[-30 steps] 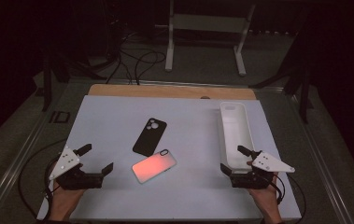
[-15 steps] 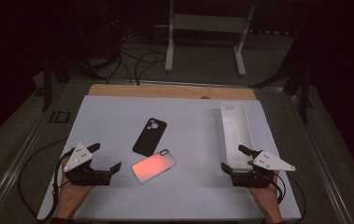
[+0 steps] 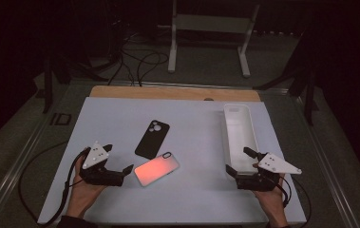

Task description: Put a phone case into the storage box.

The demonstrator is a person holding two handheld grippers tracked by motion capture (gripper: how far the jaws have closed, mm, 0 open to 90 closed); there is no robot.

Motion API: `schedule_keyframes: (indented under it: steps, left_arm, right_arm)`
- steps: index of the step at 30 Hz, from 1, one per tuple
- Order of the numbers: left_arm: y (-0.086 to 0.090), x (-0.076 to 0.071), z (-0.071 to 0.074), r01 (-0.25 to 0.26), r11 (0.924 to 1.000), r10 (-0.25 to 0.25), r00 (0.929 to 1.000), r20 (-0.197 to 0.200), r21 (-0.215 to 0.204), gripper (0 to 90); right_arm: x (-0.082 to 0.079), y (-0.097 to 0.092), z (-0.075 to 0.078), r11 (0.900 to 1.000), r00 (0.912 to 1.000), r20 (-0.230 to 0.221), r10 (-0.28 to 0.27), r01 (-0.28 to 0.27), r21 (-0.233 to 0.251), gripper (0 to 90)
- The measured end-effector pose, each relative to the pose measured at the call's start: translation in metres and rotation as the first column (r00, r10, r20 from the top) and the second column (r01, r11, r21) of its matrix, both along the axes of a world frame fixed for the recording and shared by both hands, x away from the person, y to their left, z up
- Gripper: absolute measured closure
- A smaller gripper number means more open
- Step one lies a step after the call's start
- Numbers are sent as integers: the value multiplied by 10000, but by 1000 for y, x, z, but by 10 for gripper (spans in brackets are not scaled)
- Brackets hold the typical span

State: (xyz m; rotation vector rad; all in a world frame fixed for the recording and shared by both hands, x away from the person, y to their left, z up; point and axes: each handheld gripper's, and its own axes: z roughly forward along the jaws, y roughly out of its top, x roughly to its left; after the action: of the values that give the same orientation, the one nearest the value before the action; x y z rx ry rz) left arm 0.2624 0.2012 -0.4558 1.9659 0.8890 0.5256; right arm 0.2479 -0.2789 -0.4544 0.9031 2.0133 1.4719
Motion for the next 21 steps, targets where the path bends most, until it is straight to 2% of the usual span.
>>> schedule_keyframes:
  steps: [6, 13, 21]
  left_arm:
    - [-10, 7, -4, 78, 10000, -79, 9999, -143, -29, 0]
    - [-22, 13, -8, 334, 9993, -330, 9993, -179, 195, 0]
    - [-28, 17, -13, 508, 9982, -498, 9982, -325, 313, 0]
  right_arm:
    - [0, 0, -1, 10000, 10000, -28, 4, -4, 10, 81]
    - [0, 0, -1, 10000, 10000, -56, -47, 47, 4, 81]
    - [2, 1, -3, 10000, 9999, -109, -14, 14, -28, 81]
